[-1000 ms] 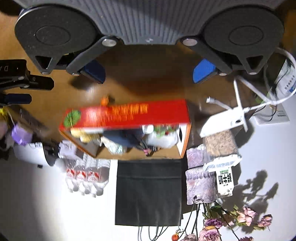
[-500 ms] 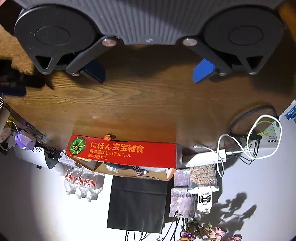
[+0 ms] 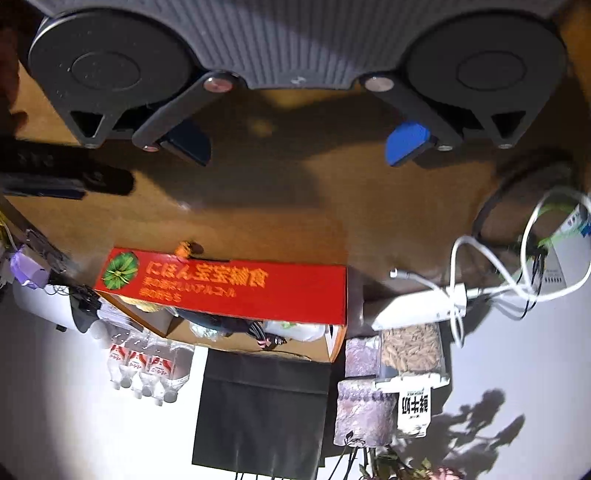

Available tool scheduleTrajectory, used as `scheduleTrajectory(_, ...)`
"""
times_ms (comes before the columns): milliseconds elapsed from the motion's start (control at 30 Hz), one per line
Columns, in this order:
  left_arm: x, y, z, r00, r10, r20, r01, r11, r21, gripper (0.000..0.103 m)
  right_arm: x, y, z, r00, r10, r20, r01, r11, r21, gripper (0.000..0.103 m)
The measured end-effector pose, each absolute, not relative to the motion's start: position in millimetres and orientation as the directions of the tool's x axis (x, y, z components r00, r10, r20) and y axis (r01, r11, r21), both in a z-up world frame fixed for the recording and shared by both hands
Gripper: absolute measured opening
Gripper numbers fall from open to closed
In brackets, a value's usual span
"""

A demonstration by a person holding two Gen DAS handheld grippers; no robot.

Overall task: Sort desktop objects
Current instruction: 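Grasp the small orange item with the right tool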

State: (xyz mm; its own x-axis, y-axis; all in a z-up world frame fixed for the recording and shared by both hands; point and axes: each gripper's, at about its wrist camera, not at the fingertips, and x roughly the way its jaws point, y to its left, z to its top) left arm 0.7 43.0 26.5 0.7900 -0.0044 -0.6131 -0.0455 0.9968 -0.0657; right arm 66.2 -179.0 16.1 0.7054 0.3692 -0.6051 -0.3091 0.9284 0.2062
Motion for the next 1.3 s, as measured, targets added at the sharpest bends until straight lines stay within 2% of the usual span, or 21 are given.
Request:
scheduleTrajectory(67,19,47,26,0.78,0.016,-0.625,-0.052,0.998,-0.04,0.103,89,-168,14,0.696,0.379,-0.61,-0.309,0.925,0.222,0.07)
scheduleTrajectory(300,87,59,29,0.789,0.009,-0.614,-0.041,0.998,-0.039,0.103,144,-133,6,0.722,0.293,-0.627,-0.288,0.951,0.113,0.058)
scheduleTrajectory(400,105,54,32,0.816,-0.01,-0.578,-0.007,1.0,-0.027,0.097,153,-124,4,0.74,0.248,-0.626,-0.261,0.963,0.074,0.044)
scheduleTrajectory(467,116,50,31,0.818,-0.02,-0.575,0.007,1.0,-0.025,0.076,152,-122,3,0.756,0.224,-0.615,-0.247,0.968,0.049,0.028)
scheduleTrajectory(533,125,47,25,0.797,-0.042,-0.603,0.024,0.999,-0.038,0.023,148,-120,1,0.765,0.219,-0.605,-0.254,0.967,0.028,0.025)
scheduleTrajectory(567,129,47,21,0.78,-0.054,-0.623,0.023,0.998,-0.058,0.015,146,-120,1,0.768,0.217,-0.603,-0.258,0.966,0.019,0.022)
scheduleTrajectory(600,130,48,17,0.769,-0.073,-0.635,0.025,0.996,-0.084,0.012,144,-120,1,0.768,0.218,-0.602,-0.264,0.964,0.013,0.02)
scheduleTrajectory(667,127,48,14,0.762,-0.086,-0.641,0.034,0.995,-0.094,0.008,139,-122,2,0.763,0.229,-0.604,-0.275,0.961,0.017,0.014)
scheduleTrajectory(833,107,39,25,0.783,-0.1,-0.614,0.054,0.994,-0.093,0.006,113,-136,11,0.753,0.26,-0.604,-0.299,0.954,0.037,0.014)
scheduleTrajectory(1133,25,2,34,0.798,-0.172,-0.577,0.117,0.984,-0.131,0.006,18,-184,32,0.752,0.296,-0.589,-0.348,0.937,0.028,0.014)
scheduleTrajectory(1300,-26,-14,40,0.816,-0.181,-0.549,0.152,0.983,-0.098,0.006,-42,-211,40,0.79,0.284,-0.544,-0.33,0.944,0.013,0.014)
